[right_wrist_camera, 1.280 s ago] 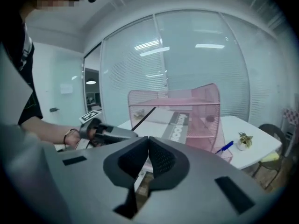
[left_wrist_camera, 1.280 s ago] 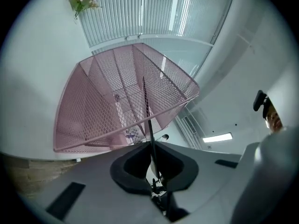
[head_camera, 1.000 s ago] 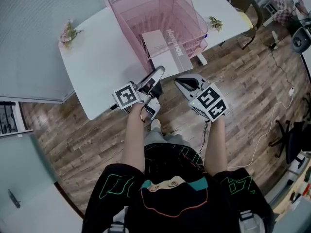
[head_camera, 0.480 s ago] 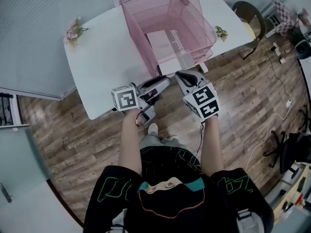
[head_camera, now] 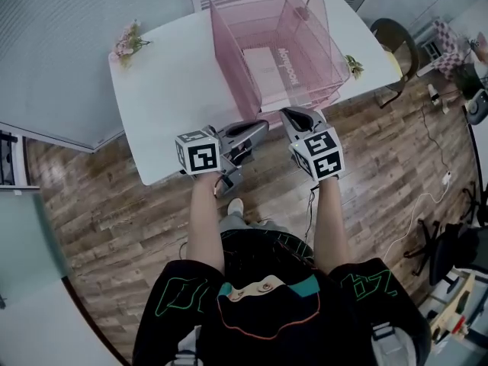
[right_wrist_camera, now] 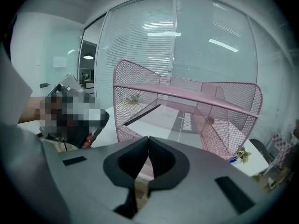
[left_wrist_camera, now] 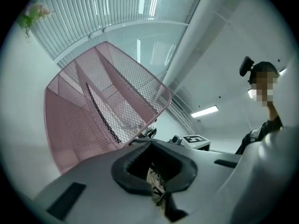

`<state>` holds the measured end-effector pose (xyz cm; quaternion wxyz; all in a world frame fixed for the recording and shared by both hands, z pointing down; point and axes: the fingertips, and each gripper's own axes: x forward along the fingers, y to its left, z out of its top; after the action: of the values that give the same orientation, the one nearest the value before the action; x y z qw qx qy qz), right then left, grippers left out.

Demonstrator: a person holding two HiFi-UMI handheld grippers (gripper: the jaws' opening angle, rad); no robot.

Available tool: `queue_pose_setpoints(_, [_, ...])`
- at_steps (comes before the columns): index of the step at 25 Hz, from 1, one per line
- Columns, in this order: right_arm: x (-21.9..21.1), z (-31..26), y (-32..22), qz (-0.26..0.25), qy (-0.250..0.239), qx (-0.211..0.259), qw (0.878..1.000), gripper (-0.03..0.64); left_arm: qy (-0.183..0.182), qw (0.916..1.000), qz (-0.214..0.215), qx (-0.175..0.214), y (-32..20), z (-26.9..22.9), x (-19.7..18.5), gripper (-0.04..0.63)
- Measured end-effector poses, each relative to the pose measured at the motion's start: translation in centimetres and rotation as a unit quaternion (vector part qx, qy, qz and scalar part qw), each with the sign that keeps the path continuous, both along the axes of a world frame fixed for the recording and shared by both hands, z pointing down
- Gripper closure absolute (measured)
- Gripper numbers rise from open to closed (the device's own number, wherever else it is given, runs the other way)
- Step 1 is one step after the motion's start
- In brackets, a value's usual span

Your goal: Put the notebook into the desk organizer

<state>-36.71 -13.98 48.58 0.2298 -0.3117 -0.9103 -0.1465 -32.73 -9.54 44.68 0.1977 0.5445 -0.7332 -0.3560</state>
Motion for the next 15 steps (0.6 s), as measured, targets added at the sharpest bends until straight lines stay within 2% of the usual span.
queue_pose_setpoints(5, [0.0,-0.6,-0.1,0.015,-0.007,-0.012,1.000,0.611,-0.054,0.9983,-0.013,-0.015,0.2,-2.0,0.0,0.601])
queue_pose_setpoints(9, [0.1,-2.8,-1.5,0.052,-0.034,-0.045,0.997,0.611,-0.103,0.9941,-0.022,-0.026,-0.5,-4.6,0.2,0.601])
queue_pose_setpoints(13, [1.1,-6.5,-3.2,0.065,-0.072,-0.145,0.985,0.614,-0.176,0.9832,-0.034,-0.036,-1.7,-9.0,0.5,0.601])
queue_pose_setpoints(15, [1.6,-8.5,-4.5,0.076,-0.096,-0.174,0.977,0.614,-0.203,0.9766,-0.047,-0.052,-2.4,-10.7,0.2,0.601])
